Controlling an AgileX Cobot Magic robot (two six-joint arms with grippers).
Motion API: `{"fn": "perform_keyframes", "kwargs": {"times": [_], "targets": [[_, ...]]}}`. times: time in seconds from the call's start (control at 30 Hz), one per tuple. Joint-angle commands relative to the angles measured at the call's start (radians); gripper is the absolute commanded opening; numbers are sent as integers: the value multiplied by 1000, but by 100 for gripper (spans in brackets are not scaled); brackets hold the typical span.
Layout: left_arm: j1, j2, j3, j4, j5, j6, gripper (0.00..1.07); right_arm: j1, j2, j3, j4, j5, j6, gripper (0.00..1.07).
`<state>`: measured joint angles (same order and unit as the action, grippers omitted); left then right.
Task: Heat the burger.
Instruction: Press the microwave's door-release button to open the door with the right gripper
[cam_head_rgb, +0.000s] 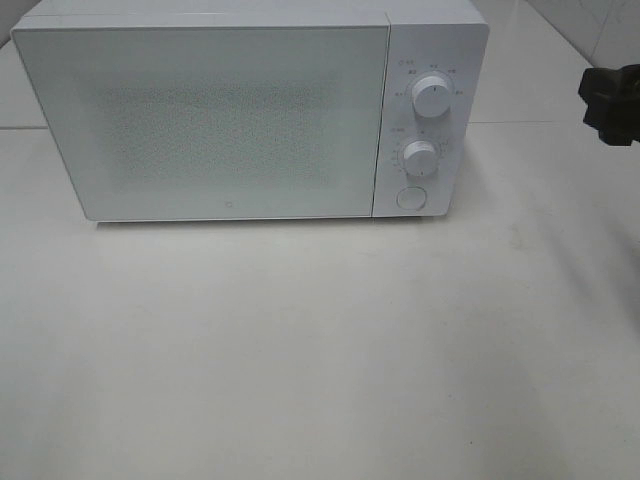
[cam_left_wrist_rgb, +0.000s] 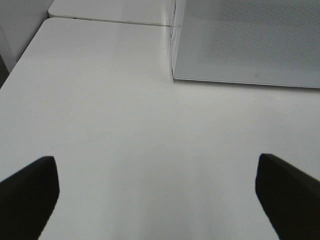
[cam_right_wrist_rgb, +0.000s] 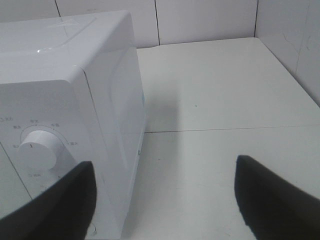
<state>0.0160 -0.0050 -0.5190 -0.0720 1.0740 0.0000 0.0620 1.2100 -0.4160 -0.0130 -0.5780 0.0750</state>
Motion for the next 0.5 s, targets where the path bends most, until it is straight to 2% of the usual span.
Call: {"fn": "perform_keyframes", "kwargs": {"times": [0.03,0.07,0.13,0.17,0.2,0.27,0.37,0.43,0.5], "targets": [[3,-16,3,-8,-9,0,100,-1,73,24,13,-141,-54,75],[3,-16,3,-8,-9,0,100,0,102,56,49,-225,-67,75],[3,-16,3,-8,-9,0,100,4,114,70,71,-256,-68,75],[3,-16,3,-8,-9,0,100,28,133,101,151,-313,-84,75],[3,-16,3,-8,-9,0,100,28,133,101,151,-313,-84,75],[3,-16,3,-8,-9,0,100,89,168,129,252,-371,-148,75],[3,-16,3,-8,-9,0,100,115,182,134,280,-383,-177,75],[3,-16,3,-8,-9,0,100,216,243,136,378,-424,-249,75],[3,-16,3,-8,-9,0,100,243,260,136,401,-437,-255,75]]}}
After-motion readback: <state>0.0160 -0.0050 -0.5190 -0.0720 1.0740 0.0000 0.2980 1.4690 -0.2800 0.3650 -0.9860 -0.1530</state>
